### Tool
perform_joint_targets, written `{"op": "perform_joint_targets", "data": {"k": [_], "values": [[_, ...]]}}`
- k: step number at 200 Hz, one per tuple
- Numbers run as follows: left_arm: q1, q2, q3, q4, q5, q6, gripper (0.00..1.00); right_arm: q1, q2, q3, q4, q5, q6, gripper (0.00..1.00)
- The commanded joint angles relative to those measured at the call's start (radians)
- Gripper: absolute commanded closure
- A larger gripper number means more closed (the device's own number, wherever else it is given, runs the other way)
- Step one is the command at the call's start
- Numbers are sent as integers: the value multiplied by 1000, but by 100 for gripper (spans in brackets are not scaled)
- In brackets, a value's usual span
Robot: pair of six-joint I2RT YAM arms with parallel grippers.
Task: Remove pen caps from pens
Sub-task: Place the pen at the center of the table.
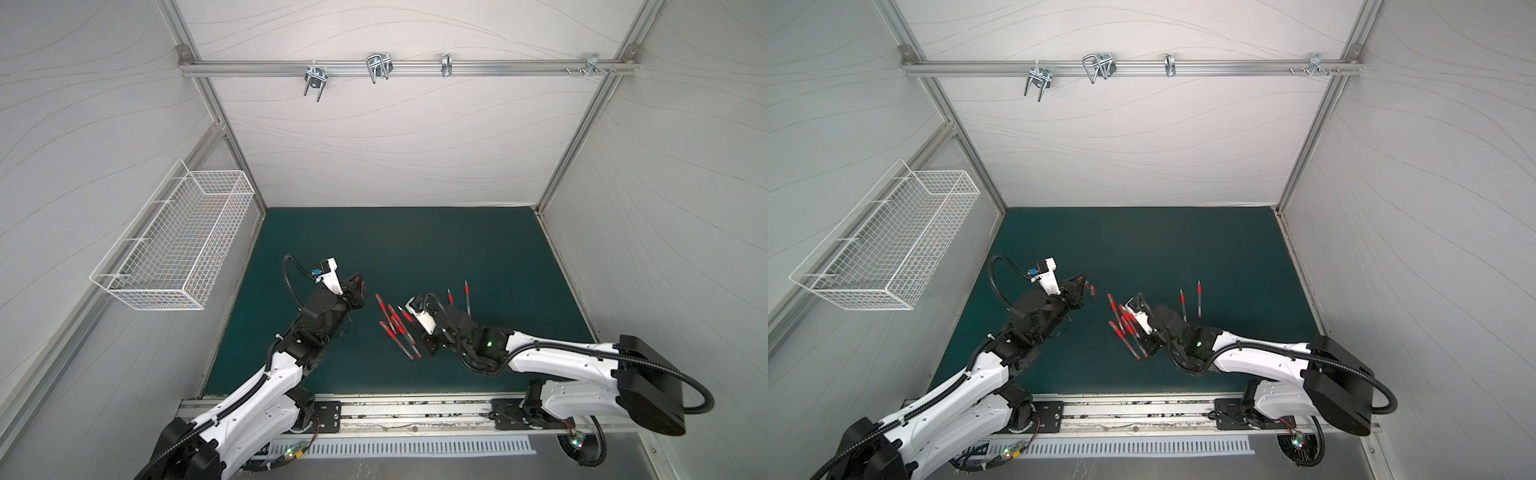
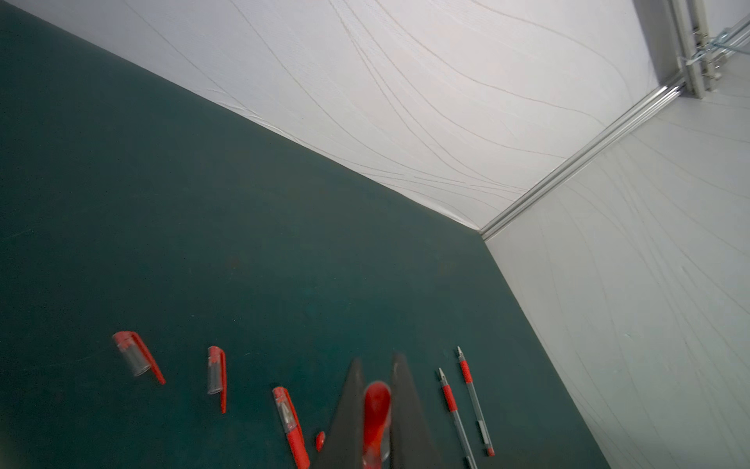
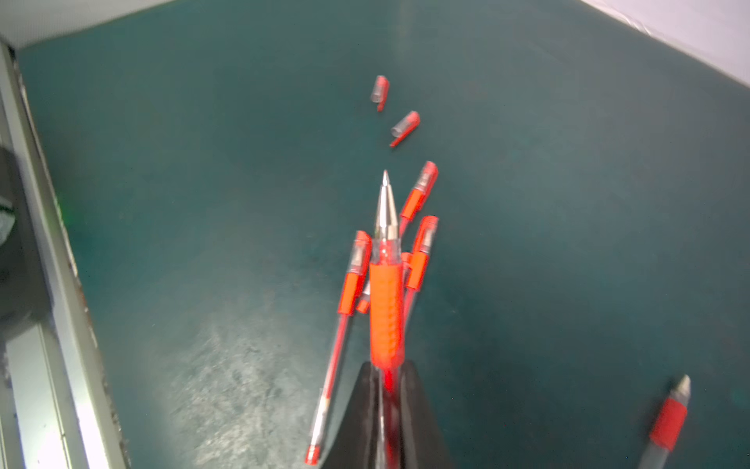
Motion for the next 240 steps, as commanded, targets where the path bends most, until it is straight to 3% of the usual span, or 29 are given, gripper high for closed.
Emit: {"op": "perform_joint_targets", "data": {"k": [1, 46, 111, 170, 240], "values": [[4, 55, 75, -72, -87, 19, 100, -89, -26, -21, 24, -120, 89, 100], [18, 186, 172, -208, -141, 33, 100, -226, -8, -8, -44, -51, 172, 100], [110, 417, 286, -320, -60, 35, 100, -386, 90, 33, -128, -92, 232, 100], [179, 562, 329, -323, -9, 39, 100, -429, 199, 83, -155, -136, 246, 100], [189, 678, 394, -371, 5, 47, 100, -447, 296, 132, -179, -167, 246, 100]]}}
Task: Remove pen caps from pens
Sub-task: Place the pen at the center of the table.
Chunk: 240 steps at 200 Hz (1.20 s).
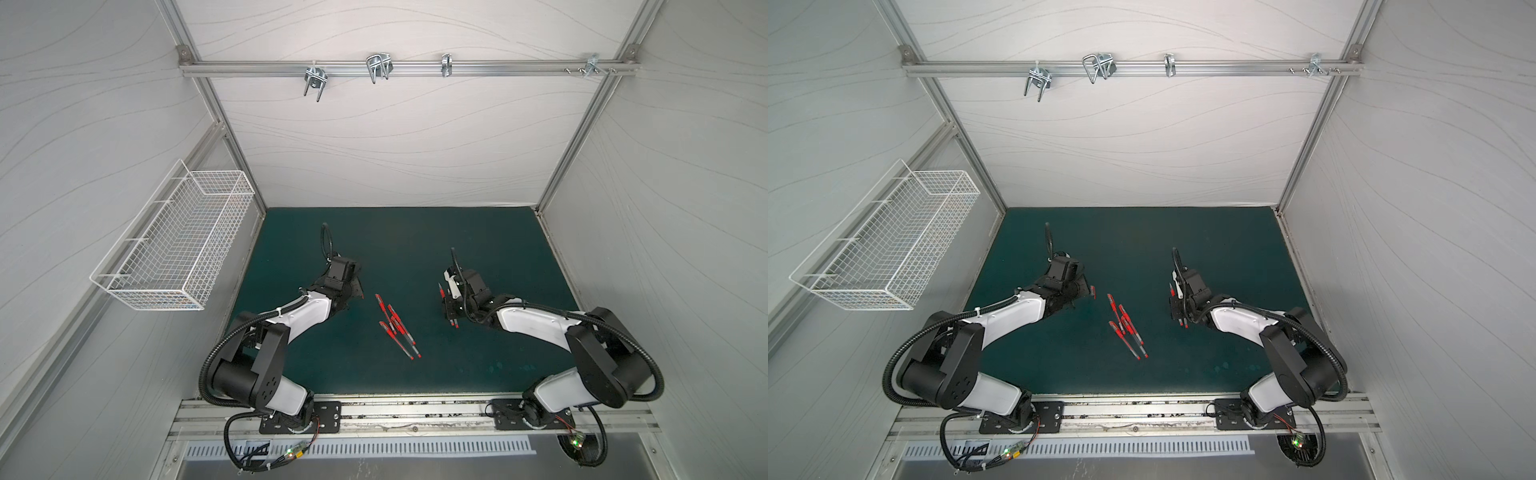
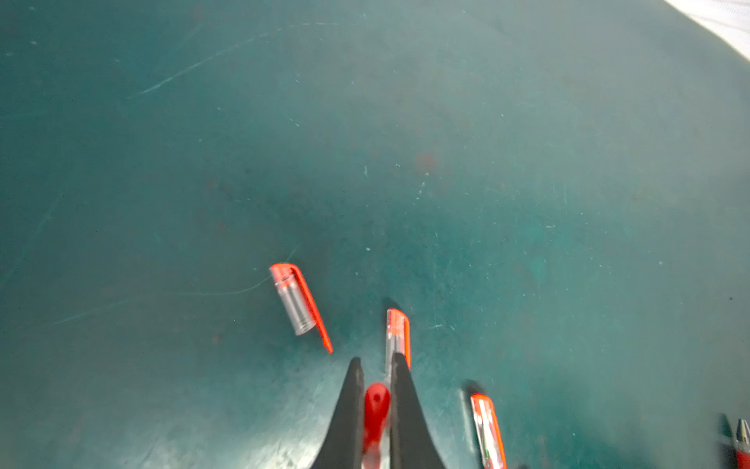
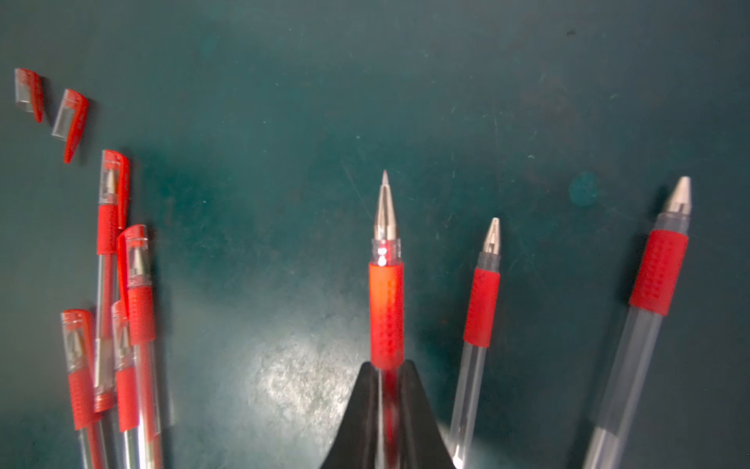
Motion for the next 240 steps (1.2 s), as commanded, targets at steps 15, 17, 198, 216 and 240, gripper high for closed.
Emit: {"op": "perform_joint_targets", "data": {"k": [15, 17, 198, 216, 240], "values": [[12, 57, 61, -33, -7, 9, 100, -13, 42, 34, -41, -20, 17, 100], [13, 60, 62, -35, -7, 9, 100, -13, 43, 35, -40, -20, 18, 100], [20, 214, 187, -185, -16, 1, 85, 83, -114, -34, 59, -28, -78, 61], [20, 214, 188, -185, -10, 1, 81, 163, -170, -48, 75, 18, -135, 58], [20, 201, 182, -178, 10, -1, 74, 242, -205, -57, 96, 22, -170, 56]]}}
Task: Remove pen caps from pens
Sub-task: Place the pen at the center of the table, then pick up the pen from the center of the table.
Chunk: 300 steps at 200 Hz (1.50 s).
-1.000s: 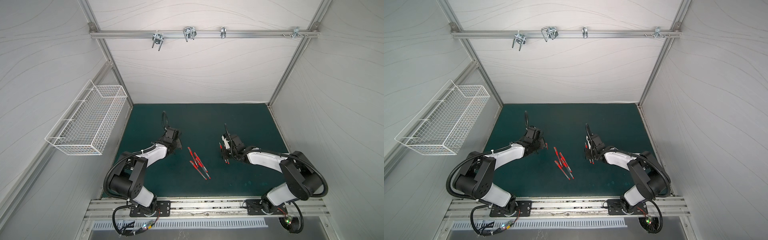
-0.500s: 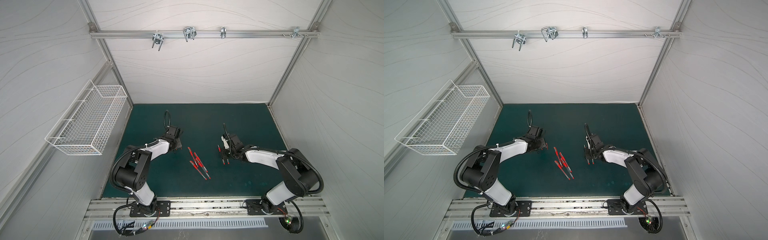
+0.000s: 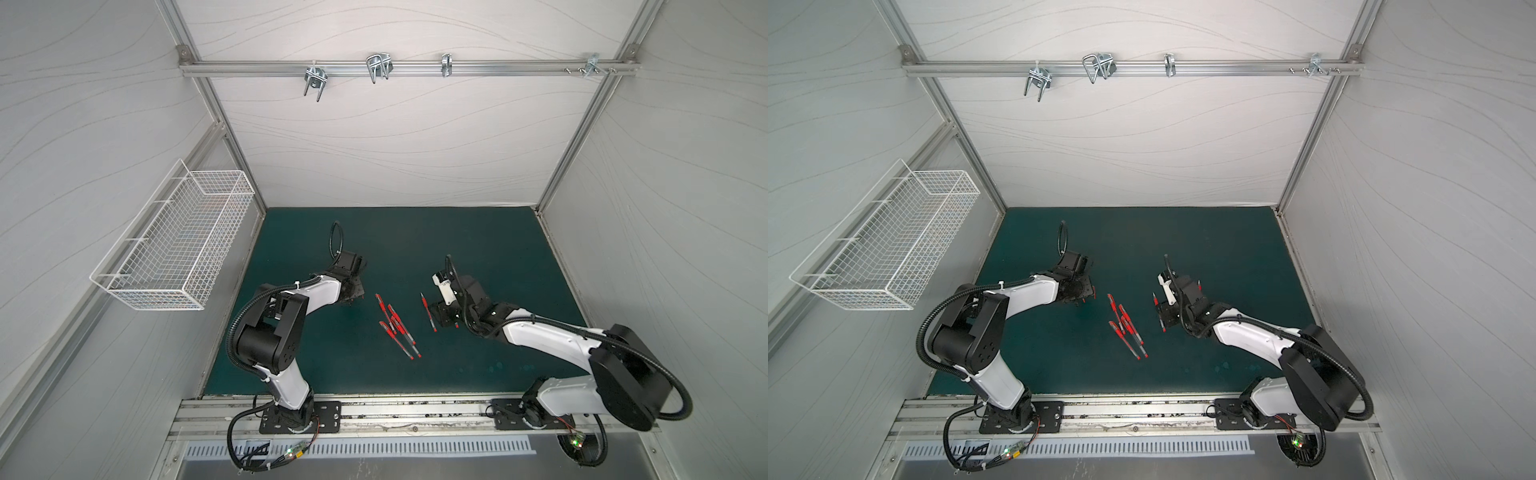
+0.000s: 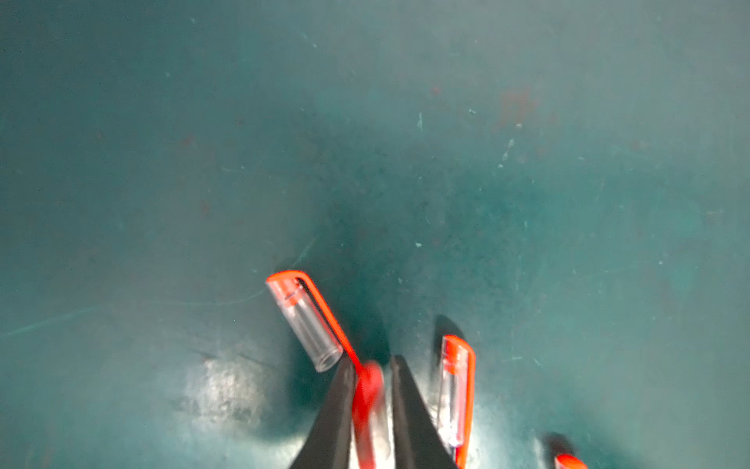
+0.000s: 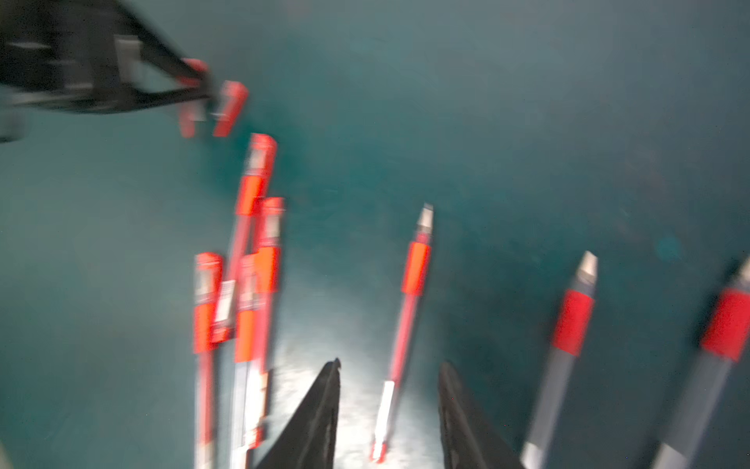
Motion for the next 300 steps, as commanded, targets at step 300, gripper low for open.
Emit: {"op": "perform_joint_targets", "data": {"k": [300], "values": [[-62, -310, -147, 219, 227, -15, 68, 23, 314, 183, -154, -7, 97, 62]]}}
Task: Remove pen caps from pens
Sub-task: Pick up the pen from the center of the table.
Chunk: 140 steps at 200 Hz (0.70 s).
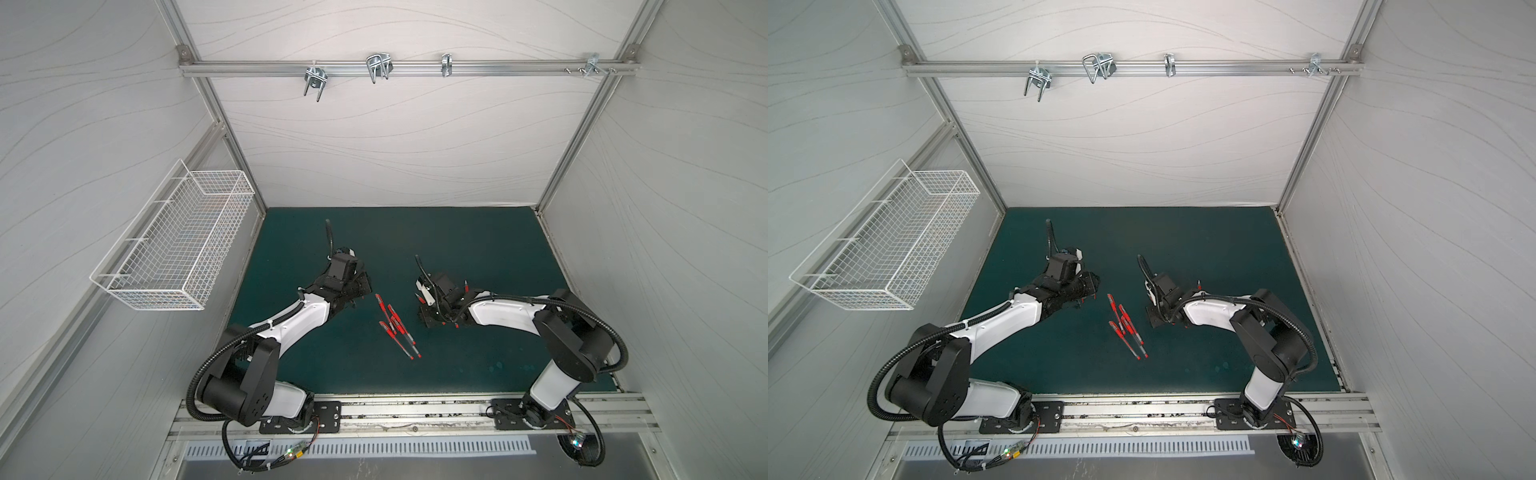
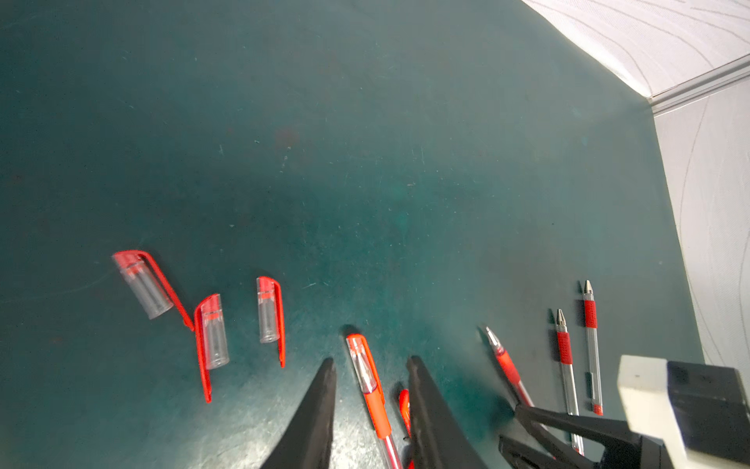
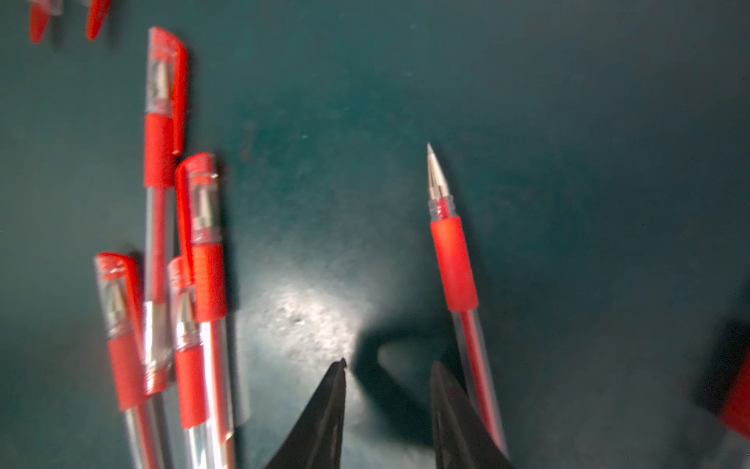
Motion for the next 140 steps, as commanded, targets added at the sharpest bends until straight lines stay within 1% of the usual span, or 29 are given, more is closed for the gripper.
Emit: {"op": "perform_joint_targets", "data": {"k": [1, 14, 32, 66, 79, 98, 140], "values": [[-1, -6, -2, 34, 0, -6, 68, 16, -45, -29, 2, -8, -3, 62], [-1, -7, -1, 35, 0, -7, 68, 46, -52, -27, 19, -50, -50, 62], [-1, -9, -2, 35, -1, -6, 69, 108, -43, -9, 16, -60, -111, 63], [-1, -16, -7, 40, -3, -7, 69, 183, 4, 38, -15, 5, -146, 66], [-1, -20, -9, 42, -3, -7, 69, 196, 19, 53, -26, 35, -149, 66], [-2, -27, -15, 50, 0, -9, 69, 201, 20, 54, -19, 43, -147, 68], [-1, -41, -27, 65, 0, -11, 69, 203, 35, 64, -30, 65, -141, 75]]}}
